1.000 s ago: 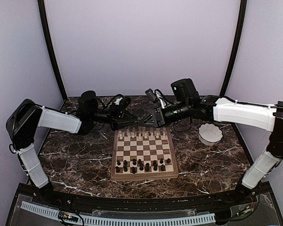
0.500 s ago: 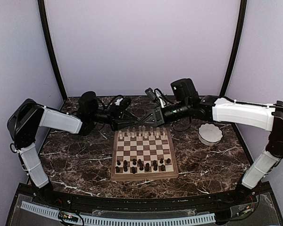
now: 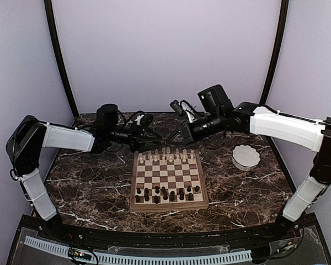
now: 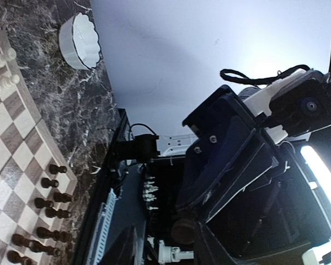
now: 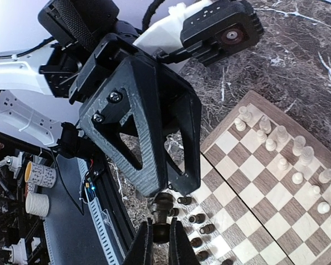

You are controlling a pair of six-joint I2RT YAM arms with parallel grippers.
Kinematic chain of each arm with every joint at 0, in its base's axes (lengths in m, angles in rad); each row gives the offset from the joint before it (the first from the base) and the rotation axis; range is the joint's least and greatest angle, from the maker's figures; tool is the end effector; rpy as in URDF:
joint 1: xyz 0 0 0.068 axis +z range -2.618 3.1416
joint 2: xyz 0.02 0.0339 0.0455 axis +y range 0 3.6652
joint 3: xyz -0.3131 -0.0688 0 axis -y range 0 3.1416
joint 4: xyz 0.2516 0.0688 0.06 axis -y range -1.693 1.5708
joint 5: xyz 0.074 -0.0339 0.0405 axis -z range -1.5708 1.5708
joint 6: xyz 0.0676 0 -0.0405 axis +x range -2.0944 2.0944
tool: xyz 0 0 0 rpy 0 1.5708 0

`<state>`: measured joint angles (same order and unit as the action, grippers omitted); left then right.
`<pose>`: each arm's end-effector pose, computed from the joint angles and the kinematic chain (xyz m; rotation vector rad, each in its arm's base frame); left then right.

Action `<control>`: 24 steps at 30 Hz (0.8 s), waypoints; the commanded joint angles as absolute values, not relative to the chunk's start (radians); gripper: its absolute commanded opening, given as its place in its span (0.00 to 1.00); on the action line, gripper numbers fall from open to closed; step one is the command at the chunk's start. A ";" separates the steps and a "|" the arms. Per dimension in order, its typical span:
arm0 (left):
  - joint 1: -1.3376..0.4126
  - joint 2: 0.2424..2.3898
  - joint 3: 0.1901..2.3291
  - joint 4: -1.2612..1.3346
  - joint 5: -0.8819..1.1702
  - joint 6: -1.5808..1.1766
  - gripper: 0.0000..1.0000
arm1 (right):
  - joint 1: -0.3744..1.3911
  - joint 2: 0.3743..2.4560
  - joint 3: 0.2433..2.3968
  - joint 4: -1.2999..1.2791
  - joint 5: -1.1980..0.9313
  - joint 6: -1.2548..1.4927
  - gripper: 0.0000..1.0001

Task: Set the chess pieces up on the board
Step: Pass from the left arm to the right, then place the pawn at d7.

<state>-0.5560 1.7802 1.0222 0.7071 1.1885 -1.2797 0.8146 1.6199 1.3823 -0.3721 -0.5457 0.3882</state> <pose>0.3136 -0.2687 0.2853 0.4582 2.1602 -2.1654 0.2504 0.3166 0.3499 -0.8312 2.2215 1.2338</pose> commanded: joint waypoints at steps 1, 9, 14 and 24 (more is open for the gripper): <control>-0.520 1.669 1.113 0.173 1.066 -0.901 0.40 | 0.831 1.632 1.503 -0.593 -0.425 0.284 0.03; -0.513 1.567 1.156 -0.253 0.723 -0.635 0.41 | 0.935 1.790 1.762 -0.947 -0.226 0.164 0.03; -0.510 1.528 1.153 -0.342 0.628 -0.576 0.41 | 0.994 1.948 1.934 -1.113 -0.160 0.143 0.03; -0.494 1.474 1.132 -0.409 0.556 -0.525 0.42 | 1.032 2.092 1.997 -1.296 -0.108 0.149 0.02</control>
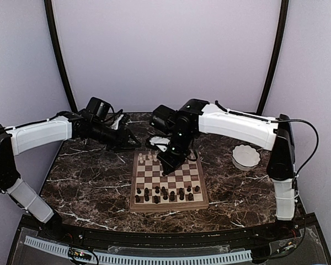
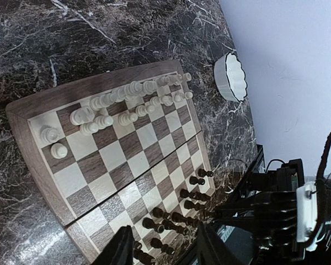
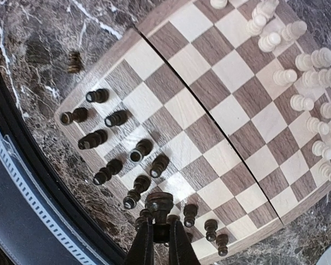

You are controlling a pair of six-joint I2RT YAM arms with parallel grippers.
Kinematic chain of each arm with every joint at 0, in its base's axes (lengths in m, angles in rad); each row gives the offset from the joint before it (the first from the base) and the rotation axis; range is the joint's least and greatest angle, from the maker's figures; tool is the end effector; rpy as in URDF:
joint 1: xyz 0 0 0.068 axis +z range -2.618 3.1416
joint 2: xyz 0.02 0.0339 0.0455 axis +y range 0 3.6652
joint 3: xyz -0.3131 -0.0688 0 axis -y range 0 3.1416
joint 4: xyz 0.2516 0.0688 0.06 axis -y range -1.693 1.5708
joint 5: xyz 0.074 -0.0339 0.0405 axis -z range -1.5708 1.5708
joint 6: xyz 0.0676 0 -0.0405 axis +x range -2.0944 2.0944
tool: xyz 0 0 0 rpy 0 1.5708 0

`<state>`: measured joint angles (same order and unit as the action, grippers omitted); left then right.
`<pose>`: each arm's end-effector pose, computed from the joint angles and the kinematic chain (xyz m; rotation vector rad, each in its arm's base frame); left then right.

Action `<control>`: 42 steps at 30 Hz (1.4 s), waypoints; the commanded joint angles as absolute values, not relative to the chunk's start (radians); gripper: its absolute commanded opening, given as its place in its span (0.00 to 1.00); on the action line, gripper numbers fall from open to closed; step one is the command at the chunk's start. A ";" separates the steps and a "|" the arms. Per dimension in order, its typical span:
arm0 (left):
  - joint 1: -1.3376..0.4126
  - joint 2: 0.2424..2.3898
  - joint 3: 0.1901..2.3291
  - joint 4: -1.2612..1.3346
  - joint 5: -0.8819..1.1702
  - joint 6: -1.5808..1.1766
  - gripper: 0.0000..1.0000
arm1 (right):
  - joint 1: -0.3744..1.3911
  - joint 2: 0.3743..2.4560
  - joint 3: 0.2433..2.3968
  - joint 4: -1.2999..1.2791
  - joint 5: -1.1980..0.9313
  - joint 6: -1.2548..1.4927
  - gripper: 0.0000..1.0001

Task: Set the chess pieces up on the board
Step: Place the pawn at d7.

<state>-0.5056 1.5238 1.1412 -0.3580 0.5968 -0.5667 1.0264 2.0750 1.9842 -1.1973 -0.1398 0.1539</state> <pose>0.2939 -0.2061 0.3003 0.2574 2.4619 -1.2008 0.2336 0.4040 0.2892 -1.2761 2.6676 0.4062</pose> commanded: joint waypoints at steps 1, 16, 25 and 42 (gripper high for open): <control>-0.493 1.473 1.131 -0.409 0.556 -0.524 0.42 | 1.032 2.093 1.985 -1.293 -0.115 0.147 0.02; -0.487 1.467 1.128 -0.440 0.540 -0.503 0.42 | 1.032 2.186 1.937 -1.304 -0.146 0.154 0.03; -0.480 1.456 1.114 -0.459 0.530 -0.486 0.41 | 1.032 2.224 1.932 -1.298 -0.169 0.155 0.04; -0.477 1.460 1.090 -0.456 0.537 -0.489 0.42 | 1.032 2.247 1.942 -1.293 -0.171 0.166 0.20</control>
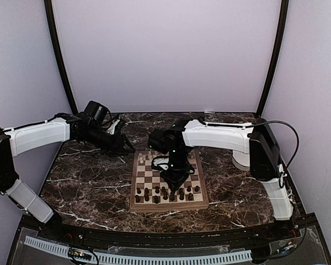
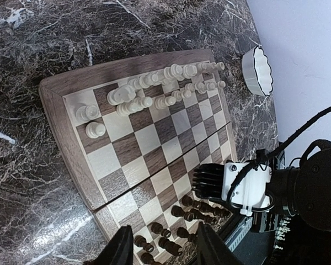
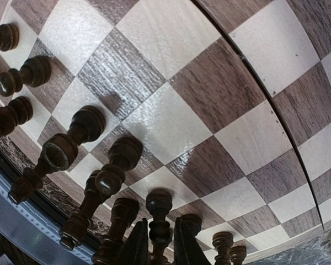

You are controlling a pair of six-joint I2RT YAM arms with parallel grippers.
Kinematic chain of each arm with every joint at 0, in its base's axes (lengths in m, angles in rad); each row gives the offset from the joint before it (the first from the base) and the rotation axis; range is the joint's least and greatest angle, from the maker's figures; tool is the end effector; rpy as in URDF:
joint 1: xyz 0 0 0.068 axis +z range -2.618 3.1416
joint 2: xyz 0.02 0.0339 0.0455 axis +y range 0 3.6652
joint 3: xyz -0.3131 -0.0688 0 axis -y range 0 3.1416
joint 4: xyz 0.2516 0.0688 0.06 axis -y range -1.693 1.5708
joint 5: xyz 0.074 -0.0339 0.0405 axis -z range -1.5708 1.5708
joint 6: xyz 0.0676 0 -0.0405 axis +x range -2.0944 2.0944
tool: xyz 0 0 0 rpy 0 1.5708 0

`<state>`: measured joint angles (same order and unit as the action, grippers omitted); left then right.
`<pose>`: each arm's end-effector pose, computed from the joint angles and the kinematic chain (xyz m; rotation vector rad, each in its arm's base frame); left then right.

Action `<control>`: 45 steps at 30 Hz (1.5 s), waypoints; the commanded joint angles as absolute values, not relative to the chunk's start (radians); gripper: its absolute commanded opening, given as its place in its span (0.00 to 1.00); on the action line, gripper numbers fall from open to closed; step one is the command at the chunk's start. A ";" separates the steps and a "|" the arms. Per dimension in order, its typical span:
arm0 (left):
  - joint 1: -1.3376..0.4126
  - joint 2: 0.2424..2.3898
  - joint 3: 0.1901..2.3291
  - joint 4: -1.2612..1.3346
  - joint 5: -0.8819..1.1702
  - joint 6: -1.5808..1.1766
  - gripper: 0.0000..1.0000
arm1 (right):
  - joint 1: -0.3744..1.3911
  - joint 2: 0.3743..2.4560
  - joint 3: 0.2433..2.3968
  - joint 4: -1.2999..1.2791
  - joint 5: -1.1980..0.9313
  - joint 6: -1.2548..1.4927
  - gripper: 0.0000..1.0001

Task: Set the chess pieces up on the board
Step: Place the pawn at d7, then pick up the rook from f7.

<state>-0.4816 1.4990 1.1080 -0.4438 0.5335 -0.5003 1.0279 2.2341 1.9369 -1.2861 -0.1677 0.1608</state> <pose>0.2870 -0.1888 0.2874 0.2428 2.5318 -1.0694 0.2327 0.4075 0.2033 1.2718 -2.7511 -0.2004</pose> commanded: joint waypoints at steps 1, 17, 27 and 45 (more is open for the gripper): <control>-0.477 1.461 1.090 -0.456 0.538 -0.488 0.42 | 1.032 2.246 1.942 -1.292 -0.172 0.166 0.21; -0.567 1.407 1.111 -0.518 0.560 -0.220 0.42 | 1.005 2.112 1.979 -1.288 -0.157 0.175 0.28; -0.810 1.479 1.202 -0.624 0.359 -0.094 0.42 | 0.908 1.807 1.692 -1.067 -0.149 0.223 0.31; -0.931 1.795 1.408 -0.786 0.172 -0.066 0.40 | 0.824 1.509 1.367 -0.845 -0.085 0.317 0.34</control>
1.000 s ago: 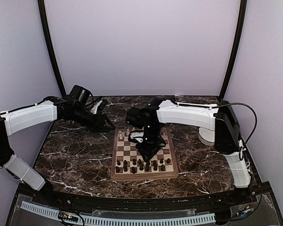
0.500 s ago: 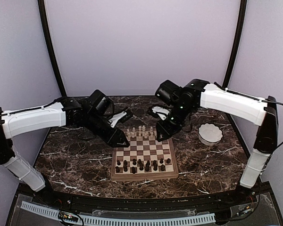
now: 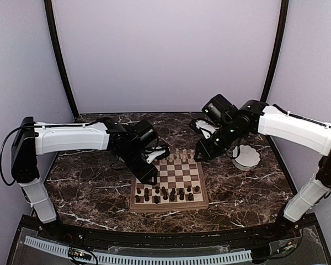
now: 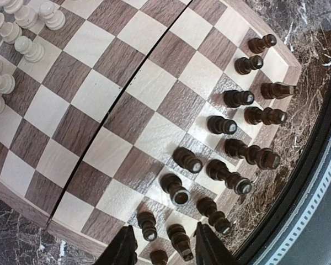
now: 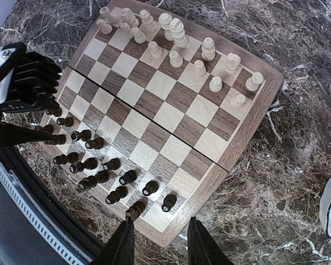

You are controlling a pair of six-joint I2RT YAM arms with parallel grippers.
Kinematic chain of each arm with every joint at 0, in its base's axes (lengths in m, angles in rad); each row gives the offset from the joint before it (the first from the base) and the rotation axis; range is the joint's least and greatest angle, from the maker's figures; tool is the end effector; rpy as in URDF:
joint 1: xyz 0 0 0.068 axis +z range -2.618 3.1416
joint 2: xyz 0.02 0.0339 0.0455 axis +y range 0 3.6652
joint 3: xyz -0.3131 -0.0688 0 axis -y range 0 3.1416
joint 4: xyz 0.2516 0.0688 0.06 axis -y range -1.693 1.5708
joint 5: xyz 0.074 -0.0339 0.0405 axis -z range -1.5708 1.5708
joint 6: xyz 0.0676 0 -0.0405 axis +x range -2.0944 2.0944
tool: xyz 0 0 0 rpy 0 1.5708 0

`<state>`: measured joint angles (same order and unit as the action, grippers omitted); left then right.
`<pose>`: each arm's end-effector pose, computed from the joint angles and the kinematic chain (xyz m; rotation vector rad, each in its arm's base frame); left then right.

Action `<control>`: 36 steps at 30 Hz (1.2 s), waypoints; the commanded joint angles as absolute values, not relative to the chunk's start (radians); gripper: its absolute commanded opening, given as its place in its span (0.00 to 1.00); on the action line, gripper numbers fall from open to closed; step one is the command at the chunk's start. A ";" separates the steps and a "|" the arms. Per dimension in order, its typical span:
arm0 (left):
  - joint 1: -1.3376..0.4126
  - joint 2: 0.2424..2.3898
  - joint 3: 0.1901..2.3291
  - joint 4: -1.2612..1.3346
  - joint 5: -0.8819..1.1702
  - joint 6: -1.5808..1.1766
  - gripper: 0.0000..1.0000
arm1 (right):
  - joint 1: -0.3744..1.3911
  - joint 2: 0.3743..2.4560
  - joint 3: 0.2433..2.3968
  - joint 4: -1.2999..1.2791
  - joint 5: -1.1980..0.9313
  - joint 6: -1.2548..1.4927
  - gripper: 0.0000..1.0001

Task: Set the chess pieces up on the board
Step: Pick up the rook from f7.

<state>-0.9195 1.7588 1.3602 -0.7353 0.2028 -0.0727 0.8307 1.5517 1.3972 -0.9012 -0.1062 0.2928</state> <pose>0.2274 -0.3208 0.2517 1.2089 2.5285 -0.5468 0.2250 0.2569 0.3242 -0.7586 2.6092 0.5034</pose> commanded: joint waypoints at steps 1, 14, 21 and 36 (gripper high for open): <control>-0.934 1.802 1.413 -0.789 0.174 -0.065 0.40 | 0.824 1.506 1.363 -0.844 -0.083 0.318 0.35; -0.950 1.891 1.452 -0.781 0.225 -0.062 0.33 | 0.812 1.469 1.328 -0.843 -0.047 0.321 0.35; -0.950 1.907 1.460 -0.790 0.234 -0.057 0.21 | 0.810 1.459 1.305 -0.834 -0.046 0.323 0.35; -0.954 1.797 1.590 -0.847 0.197 -0.114 0.08 | 0.791 1.439 1.290 -0.831 -0.036 0.325 0.35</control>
